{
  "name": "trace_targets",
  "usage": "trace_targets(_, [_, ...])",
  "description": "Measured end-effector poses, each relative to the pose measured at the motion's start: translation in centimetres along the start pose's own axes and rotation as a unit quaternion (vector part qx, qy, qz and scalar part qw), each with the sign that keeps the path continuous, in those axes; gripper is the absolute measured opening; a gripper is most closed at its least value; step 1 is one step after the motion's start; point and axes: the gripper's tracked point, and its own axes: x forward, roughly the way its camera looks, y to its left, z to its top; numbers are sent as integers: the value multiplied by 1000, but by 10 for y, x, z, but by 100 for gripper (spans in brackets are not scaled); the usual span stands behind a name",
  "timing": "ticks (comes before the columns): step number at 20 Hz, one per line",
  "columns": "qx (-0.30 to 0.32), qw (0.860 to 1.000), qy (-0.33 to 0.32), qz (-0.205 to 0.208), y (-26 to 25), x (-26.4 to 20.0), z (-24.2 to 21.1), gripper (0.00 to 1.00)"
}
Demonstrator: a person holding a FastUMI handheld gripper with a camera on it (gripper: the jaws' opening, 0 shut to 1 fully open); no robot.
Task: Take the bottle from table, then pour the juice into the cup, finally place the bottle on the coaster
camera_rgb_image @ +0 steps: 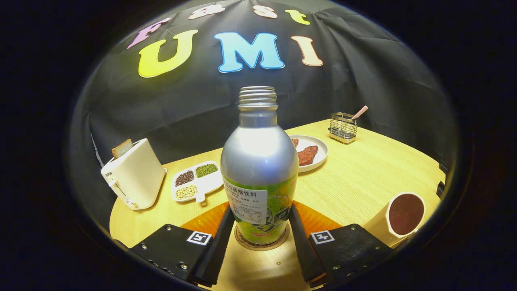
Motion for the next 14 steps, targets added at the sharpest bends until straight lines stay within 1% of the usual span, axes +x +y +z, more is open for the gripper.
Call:
trace_targets(2, [-11,1000,2,7,3,5,-2,75])
trace_targets(6, [-44,999,9,9,5,14,-7,76])
trace_targets(11, [-52,999,7,7,6,16,-9,77])
trace_targets(14, [-52,999,11,6,6,15,-10,80])
